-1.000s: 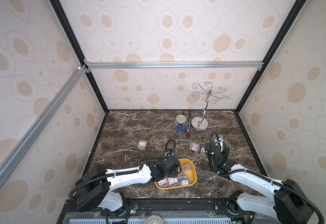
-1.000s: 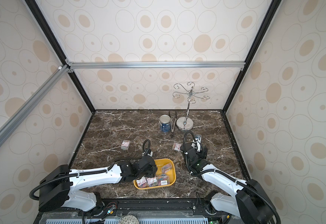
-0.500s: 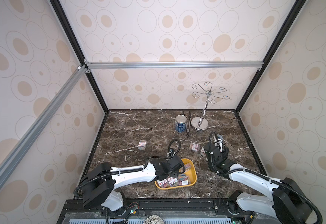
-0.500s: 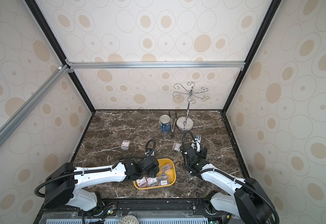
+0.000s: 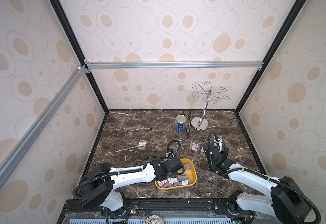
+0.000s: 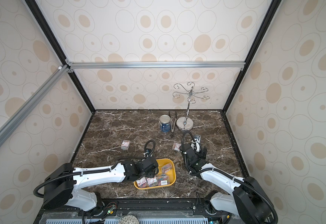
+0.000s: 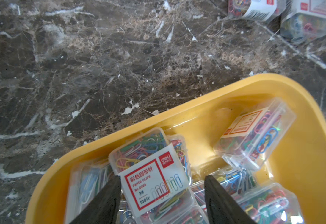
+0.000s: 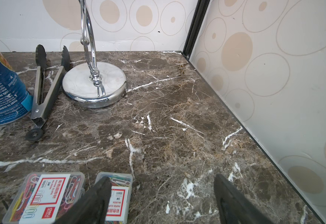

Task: Take the paper clips out of the storage box
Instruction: Pick up the boxed paper clips from the storage box.

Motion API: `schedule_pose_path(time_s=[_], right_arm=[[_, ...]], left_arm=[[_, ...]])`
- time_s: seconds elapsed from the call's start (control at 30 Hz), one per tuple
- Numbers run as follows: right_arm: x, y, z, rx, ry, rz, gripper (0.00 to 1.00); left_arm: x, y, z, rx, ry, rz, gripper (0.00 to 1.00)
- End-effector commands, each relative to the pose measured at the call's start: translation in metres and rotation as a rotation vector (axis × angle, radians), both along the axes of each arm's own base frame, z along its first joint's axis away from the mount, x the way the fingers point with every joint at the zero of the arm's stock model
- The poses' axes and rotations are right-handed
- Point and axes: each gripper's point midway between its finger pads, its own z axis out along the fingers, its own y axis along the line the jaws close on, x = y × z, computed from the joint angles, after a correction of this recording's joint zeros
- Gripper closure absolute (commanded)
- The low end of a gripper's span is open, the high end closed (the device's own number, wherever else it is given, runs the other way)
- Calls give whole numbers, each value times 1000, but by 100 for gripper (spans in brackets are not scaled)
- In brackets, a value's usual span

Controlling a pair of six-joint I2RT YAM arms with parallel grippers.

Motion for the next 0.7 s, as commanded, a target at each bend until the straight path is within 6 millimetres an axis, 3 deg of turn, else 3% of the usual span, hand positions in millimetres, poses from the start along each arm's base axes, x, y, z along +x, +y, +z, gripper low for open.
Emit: schedule_pose_path(time_s=[0.0, 0.27, 0.67], right_arm=[[0, -4, 4, 5, -19, -29, 16], [1, -3, 4, 3, -15, -27, 16], [1, -3, 3, 3, -13, -26, 16]], left_arm=[[-7, 4, -14, 21, 22, 19, 29], [-7, -6, -28, 10, 42, 6, 27], [15, -8, -24, 81, -41, 34, 30]])
